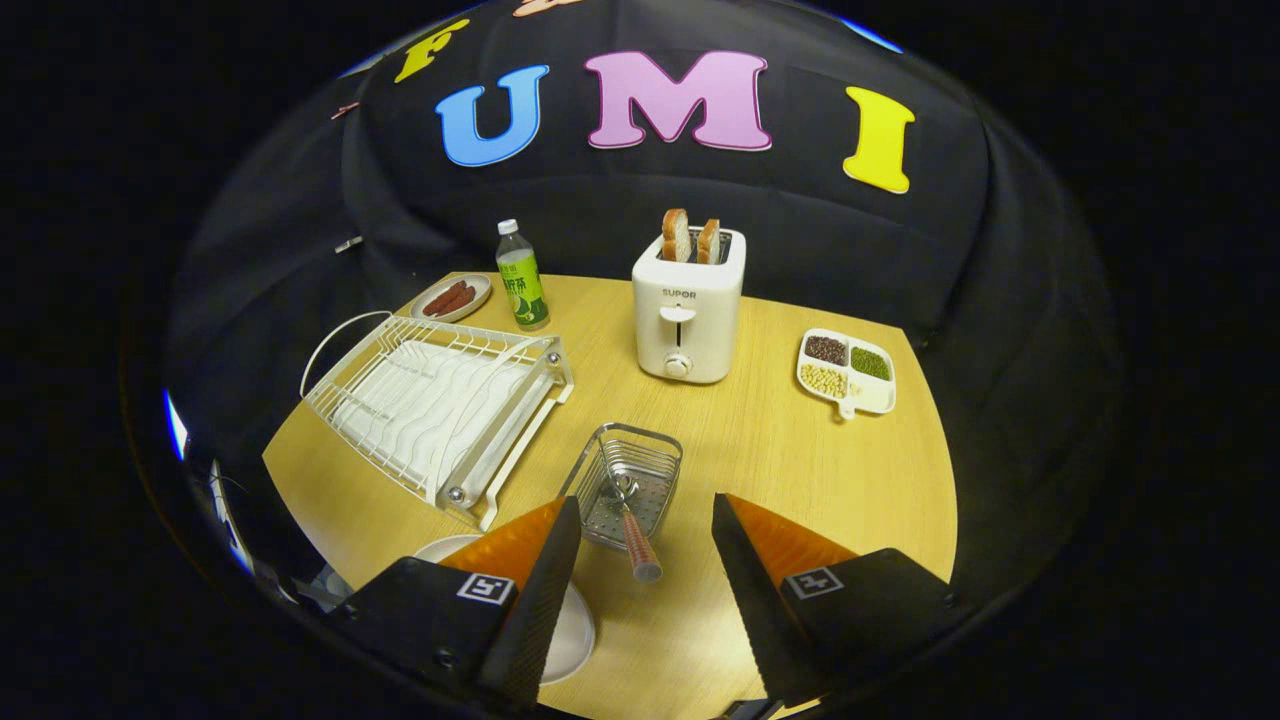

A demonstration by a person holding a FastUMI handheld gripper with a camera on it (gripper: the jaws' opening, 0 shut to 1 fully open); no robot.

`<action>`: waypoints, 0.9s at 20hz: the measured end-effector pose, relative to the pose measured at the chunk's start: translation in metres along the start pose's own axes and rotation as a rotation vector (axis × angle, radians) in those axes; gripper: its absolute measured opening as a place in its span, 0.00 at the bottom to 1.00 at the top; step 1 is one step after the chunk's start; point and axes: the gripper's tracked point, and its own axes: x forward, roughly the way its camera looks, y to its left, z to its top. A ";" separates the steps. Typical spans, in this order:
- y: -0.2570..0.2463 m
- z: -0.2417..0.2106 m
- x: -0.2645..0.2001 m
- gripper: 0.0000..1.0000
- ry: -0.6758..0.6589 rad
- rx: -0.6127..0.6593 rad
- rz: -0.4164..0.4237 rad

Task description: Take the plate from the dish rack, then take the spoon from the basket and place it into the plate.

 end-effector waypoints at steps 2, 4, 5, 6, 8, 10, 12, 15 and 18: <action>0.003 -0.007 0.011 0.77 0.030 0.018 0.016; 0.000 -0.017 0.017 0.56 0.069 0.024 0.004; 0.000 -0.021 0.020 0.47 0.083 0.030 -0.001; 0.000 -0.024 0.022 0.38 0.095 0.042 0.001; 0.002 -0.031 0.025 0.25 0.117 0.080 0.007; 0.005 -0.032 0.025 0.19 0.123 0.116 0.015; 0.005 -0.030 0.026 0.17 0.116 0.121 0.003; 0.007 -0.030 0.024 0.13 0.106 0.106 -0.016; 0.009 -0.027 0.021 0.13 0.090 0.118 -0.025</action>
